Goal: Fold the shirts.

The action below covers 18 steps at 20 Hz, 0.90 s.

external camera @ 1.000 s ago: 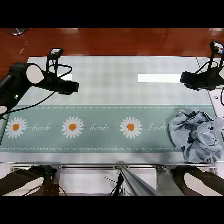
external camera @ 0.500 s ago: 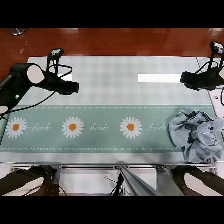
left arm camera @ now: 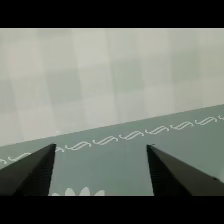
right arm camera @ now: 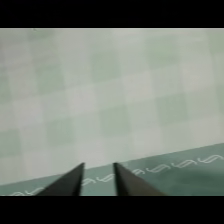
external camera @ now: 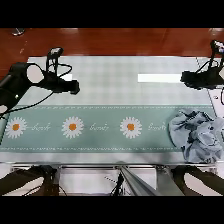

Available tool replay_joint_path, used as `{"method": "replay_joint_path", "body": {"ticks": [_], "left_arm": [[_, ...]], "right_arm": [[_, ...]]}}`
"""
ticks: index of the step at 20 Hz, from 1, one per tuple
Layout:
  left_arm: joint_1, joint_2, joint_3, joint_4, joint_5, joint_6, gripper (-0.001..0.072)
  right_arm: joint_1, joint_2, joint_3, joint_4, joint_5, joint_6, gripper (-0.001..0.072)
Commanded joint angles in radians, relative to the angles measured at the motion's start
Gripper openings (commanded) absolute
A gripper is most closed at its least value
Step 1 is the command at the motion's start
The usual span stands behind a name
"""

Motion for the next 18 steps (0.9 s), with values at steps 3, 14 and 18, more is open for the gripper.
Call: {"method": "replay_joint_path", "body": {"ticks": [3, 14, 18], "left_arm": [[0.017, 0.079, 0.005, 0.113, -0.208, 0.037, 0.0704], [0.016, 0.634, -0.604, -0.265, 0.001, -0.013, 0.0704], [0.016, 0.577, -0.609, -0.281, 0.009, -0.009, 0.0704]], "right_arm": [[-0.037, 0.061, -0.045, -0.372, 0.323, -0.023, 0.0627], [-0.453, 0.397, -0.602, -0.185, 0.200, -0.032, 0.0627], [-0.486, 0.249, -0.610, -0.176, 0.177, -0.073, 0.0626]]}}
